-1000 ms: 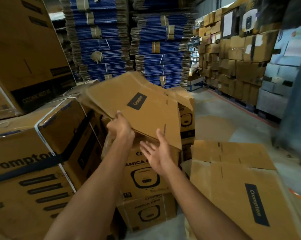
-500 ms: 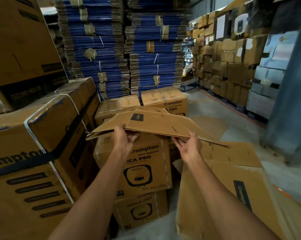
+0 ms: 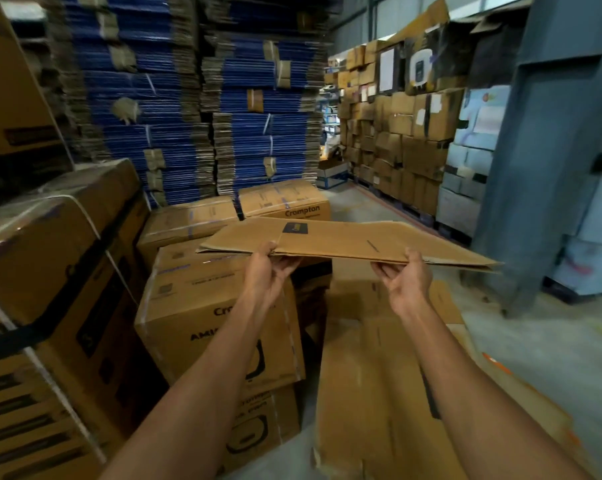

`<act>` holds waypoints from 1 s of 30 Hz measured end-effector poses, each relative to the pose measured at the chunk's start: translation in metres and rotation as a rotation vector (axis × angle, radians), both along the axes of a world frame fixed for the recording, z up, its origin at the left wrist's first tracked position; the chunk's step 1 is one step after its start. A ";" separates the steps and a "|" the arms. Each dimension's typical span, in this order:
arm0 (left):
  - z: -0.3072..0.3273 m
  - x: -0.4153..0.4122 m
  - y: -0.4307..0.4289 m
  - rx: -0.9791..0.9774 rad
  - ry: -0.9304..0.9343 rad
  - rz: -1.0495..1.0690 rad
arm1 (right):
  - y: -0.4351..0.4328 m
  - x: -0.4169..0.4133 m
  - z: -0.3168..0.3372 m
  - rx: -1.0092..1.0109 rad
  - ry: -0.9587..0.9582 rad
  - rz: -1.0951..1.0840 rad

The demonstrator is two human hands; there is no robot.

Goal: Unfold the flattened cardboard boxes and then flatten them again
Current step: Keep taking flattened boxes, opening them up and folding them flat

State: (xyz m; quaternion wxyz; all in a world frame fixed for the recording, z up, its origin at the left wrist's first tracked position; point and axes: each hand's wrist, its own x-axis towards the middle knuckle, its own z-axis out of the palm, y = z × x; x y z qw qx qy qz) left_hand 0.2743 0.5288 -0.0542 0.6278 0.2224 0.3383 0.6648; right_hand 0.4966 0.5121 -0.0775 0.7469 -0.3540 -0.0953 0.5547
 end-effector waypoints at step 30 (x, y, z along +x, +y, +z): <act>-0.338 0.118 -0.045 -0.919 0.113 -0.216 | -0.083 0.135 -0.307 -0.675 0.040 -0.125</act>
